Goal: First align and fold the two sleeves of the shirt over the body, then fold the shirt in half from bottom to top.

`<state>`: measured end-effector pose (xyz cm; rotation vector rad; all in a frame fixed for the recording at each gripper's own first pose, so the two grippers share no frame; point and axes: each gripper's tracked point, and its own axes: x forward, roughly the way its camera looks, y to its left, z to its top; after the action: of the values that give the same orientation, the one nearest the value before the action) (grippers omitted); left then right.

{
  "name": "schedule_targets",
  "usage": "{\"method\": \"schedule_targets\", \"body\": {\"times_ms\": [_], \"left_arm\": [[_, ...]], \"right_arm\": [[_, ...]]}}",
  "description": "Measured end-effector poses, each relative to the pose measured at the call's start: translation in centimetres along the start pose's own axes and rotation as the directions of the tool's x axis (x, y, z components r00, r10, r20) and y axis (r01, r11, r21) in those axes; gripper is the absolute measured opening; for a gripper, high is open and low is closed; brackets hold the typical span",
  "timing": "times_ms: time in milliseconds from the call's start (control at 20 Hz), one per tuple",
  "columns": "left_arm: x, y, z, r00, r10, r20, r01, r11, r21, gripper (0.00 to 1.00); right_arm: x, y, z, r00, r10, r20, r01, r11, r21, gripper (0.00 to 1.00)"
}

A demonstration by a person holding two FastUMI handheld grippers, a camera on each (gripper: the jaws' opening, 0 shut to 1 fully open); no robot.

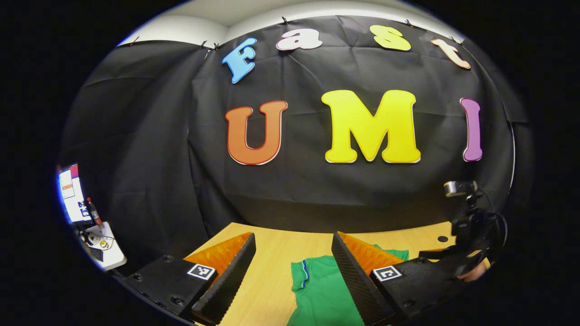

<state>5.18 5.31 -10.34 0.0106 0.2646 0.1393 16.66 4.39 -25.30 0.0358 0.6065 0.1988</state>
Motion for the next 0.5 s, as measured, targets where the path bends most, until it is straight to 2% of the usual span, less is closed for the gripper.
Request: {"method": "schedule_targets", "body": {"times_ms": [200, 250, 300, 500], "left_arm": [[2.7, -1.5, -3.8, 0.995, -0.069, -0.066, 0.07, 0.997, 0.017, 1.0], [3.5, -2.1, -4.9, 0.992, -0.089, -0.085, 0.09, 0.996, 0.008, 1.0], [4.3, -2.4, -6.0, 0.989, -0.109, -0.099, 0.109, 0.994, -0.002, 1.0], [8.4, -2.2, -11.9, 0.969, -0.133, -0.21, 0.131, 0.991, -0.023, 1.0]], "right_arm": [[-6.2, -2.7, 1.0, 0.995, -0.074, 0.064, 0.073, 0.997, 0.02, 0.96], [-7.8, -3.3, 1.1, 0.993, -0.089, 0.078, 0.087, 0.996, 0.03, 0.99], [-9.2, -3.8, 1.1, 0.99, -0.106, 0.089, 0.103, 0.994, 0.039, 0.96], [-13.6, -5.9, 0.5, 0.98, -0.167, 0.109, 0.164, 0.986, 0.037, 0.96]]}}
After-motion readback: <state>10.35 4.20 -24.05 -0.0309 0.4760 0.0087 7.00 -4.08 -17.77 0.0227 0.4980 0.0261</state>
